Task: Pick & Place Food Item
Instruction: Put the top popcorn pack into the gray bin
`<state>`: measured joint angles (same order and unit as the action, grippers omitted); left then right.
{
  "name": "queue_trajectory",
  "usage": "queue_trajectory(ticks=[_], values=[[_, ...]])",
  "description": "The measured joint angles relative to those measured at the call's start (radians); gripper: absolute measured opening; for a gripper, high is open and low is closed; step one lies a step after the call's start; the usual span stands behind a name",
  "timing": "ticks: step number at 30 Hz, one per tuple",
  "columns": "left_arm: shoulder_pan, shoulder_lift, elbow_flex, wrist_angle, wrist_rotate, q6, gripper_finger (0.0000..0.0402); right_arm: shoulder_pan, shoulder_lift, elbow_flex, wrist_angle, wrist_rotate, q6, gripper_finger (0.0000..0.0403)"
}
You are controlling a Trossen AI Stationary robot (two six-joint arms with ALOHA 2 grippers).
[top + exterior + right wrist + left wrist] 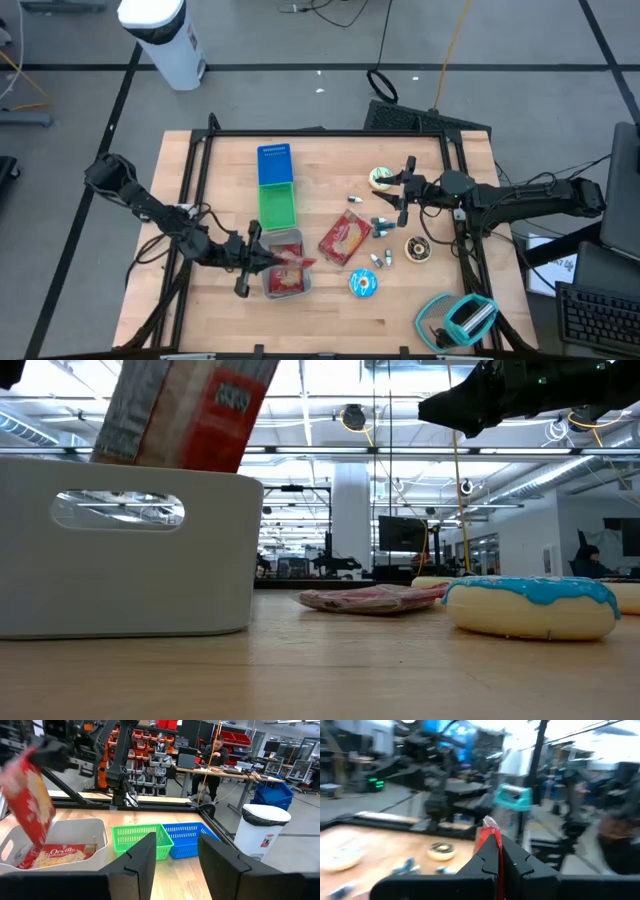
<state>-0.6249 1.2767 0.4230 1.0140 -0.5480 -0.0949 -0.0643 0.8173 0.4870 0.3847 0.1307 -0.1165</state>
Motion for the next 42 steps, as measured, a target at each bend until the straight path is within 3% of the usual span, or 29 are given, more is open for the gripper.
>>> queue_trajectory(ticks=[9,14,25,29,42], values=[[0.005,0.000,-0.016,0.018,-0.033,0.146,0.0000,0.000,0.000,0.000,0.000,0.000,-0.001,0.0132],[0.038,0.029,-0.030,0.014,-0.033,0.128,0.0000,0.000,0.000,0.000,0.000,0.000,-0.002,0.0131],[0.043,0.091,-0.156,0.259,-0.134,0.201,0.0000,0.000,0.000,0.000,-0.003,0.000,-0.003,0.0130],[0.047,0.093,-0.191,0.271,-0.133,0.251,0.0001,0.000,0.000,0.000,-0.001,0.000,-0.003,0.0130],[0.106,0.092,-0.220,0.193,-0.029,0.054,0.0017,-0.001,0.000,0.000,0.000,0.004,-0.004,0.0130]])
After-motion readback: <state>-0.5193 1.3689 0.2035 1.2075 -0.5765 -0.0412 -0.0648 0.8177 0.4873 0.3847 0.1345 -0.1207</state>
